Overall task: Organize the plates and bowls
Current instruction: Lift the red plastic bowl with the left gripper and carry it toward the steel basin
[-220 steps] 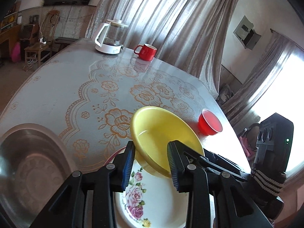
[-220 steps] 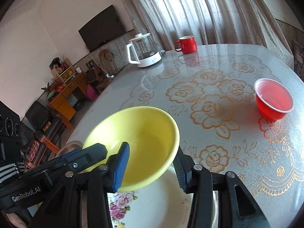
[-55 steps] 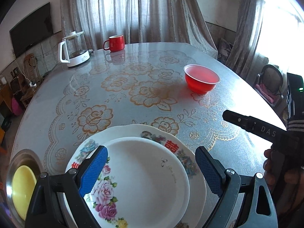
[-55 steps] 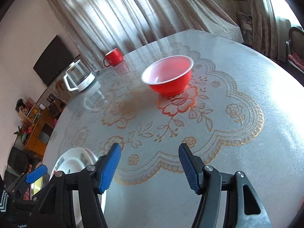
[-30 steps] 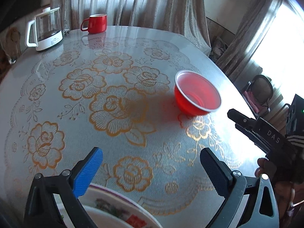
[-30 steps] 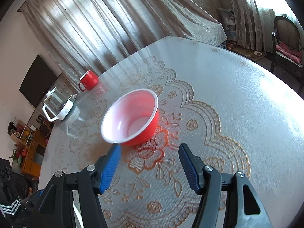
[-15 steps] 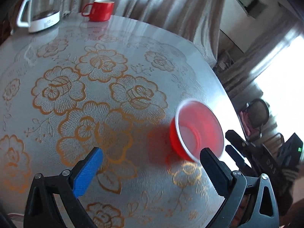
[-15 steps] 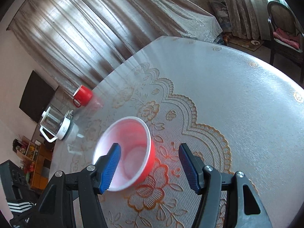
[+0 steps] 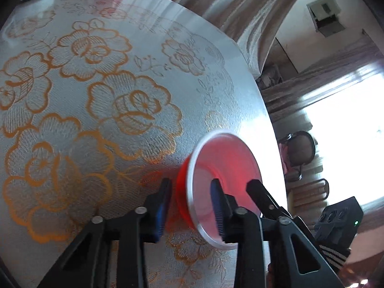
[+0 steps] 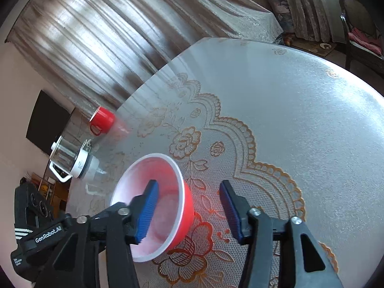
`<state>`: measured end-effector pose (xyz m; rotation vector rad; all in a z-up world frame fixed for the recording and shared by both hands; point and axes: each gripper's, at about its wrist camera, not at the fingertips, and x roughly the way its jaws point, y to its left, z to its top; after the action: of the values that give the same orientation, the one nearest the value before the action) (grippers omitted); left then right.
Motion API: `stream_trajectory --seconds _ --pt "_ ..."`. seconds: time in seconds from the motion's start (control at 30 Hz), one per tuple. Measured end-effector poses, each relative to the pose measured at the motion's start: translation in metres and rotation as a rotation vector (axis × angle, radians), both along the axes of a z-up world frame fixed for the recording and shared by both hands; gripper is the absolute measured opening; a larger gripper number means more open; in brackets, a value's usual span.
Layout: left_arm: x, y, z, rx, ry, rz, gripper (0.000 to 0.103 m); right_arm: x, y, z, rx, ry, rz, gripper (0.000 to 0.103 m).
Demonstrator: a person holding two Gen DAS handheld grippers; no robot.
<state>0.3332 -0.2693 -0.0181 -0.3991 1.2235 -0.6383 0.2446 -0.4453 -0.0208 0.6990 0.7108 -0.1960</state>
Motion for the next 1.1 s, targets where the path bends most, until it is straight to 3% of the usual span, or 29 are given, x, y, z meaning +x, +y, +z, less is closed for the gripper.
stream_trajectory --seconds 0.1,0.27,0.6,1.1 --pt "-0.008 0.0 0.004 0.019 -0.042 -0.019 0.027 0.005 0.009 -0.001 -0.025 0.011 0.054 0.032" --pt "-0.025 0.006 0.007 0.066 -0.089 -0.05 0.024 -0.001 0.024 0.001 -0.1 0.028 0.084 0.032" --pt "-0.074 0.029 0.02 0.163 -0.205 -0.114 0.024 -0.019 0.043 0.003 -0.106 0.052 0.113 0.034" --pt "-0.103 0.037 0.022 0.189 -0.227 -0.129 0.024 -0.049 0.063 -0.002 -0.075 0.057 0.11 0.034"
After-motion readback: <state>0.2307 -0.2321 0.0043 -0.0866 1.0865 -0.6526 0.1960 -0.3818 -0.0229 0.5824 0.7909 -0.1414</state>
